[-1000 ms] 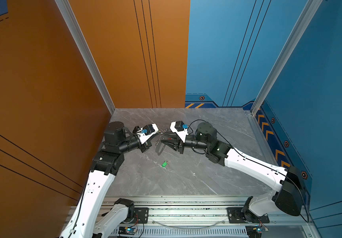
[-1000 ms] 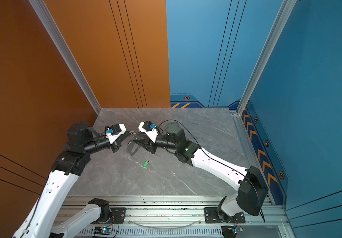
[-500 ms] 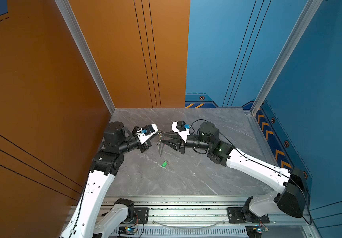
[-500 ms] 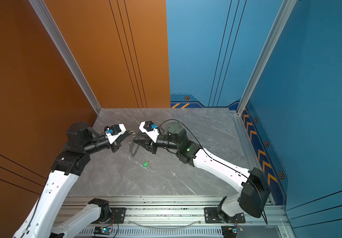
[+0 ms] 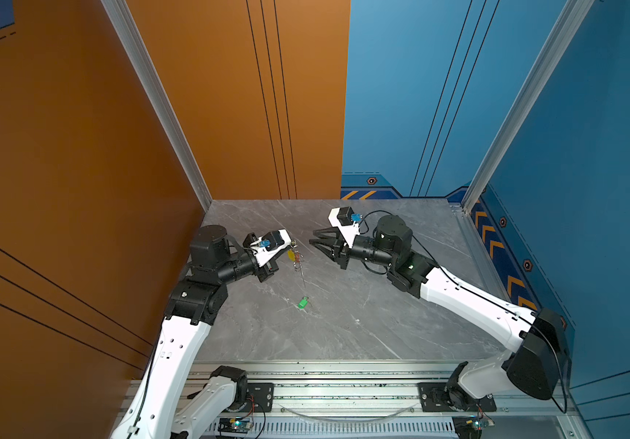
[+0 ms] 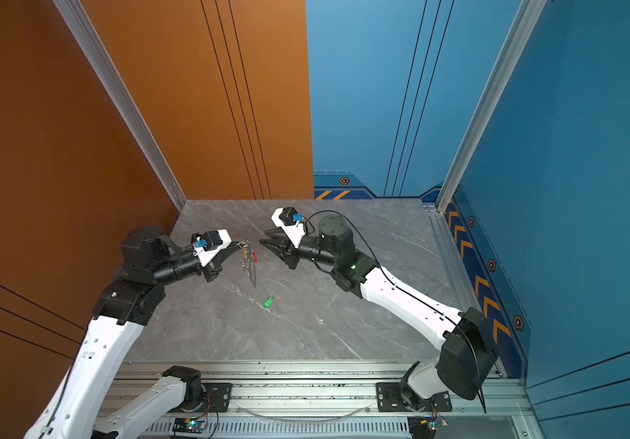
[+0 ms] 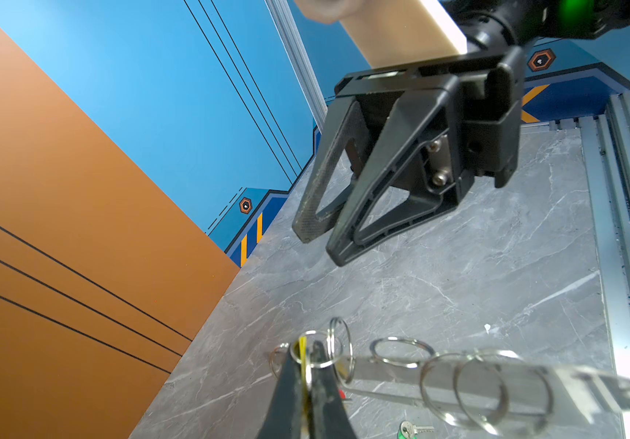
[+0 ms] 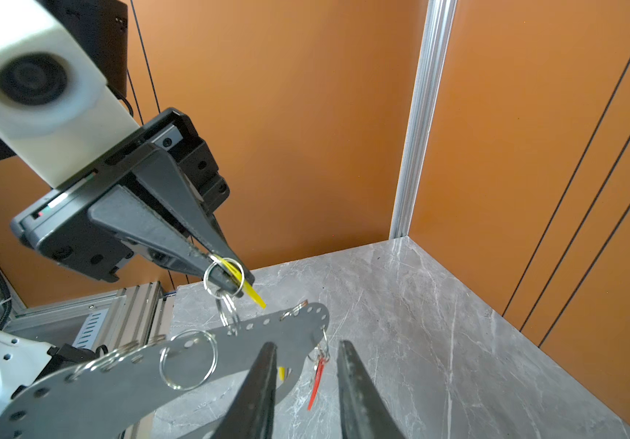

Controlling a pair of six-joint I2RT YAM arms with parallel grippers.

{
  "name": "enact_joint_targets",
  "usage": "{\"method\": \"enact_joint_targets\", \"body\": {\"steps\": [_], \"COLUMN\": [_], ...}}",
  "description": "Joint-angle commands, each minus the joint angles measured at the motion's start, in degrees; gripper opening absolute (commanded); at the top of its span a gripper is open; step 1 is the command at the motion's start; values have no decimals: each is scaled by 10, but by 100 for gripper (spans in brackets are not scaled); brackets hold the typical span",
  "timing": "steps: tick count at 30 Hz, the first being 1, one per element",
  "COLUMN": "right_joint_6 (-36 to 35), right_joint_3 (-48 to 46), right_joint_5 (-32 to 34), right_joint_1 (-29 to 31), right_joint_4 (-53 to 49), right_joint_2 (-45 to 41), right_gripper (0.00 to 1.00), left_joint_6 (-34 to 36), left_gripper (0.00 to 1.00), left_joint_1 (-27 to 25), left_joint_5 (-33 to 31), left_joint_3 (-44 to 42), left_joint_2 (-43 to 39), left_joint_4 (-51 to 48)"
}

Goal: Remove the keys from the keyring

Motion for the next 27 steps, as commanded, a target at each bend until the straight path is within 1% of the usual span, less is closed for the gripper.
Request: {"method": "enact_joint_targets", "body": {"steps": [1,4,13,17,24,27], "right_joint_6": [-4,6,21,33,45,42], "right_joint_3": [21,27,37,40,42,38], "right_joint_5": [-37,-54,-78,-82,-91,-82], "right_joint_1": [7,11,23,26,30,30], "right_joint_4": [1,4,7,19,25,18], "right_joint_2": [21,32,46,52,56,51], "right_gripper": [27,27,25,20,16,16], "left_joint_6": [7,8,15,15,18,21], "left_gripper": [0,0,0,0,0,0], "left_joint_1": [1,2,2,1,1,1], "left_joint_5": [15,13,4,3,-1,-5], "left_joint_3": [17,20,12,10,8,8], "left_joint_2": [3,4,5,7,6,5], "left_joint_4": [4,4,5,8,7,4]}}
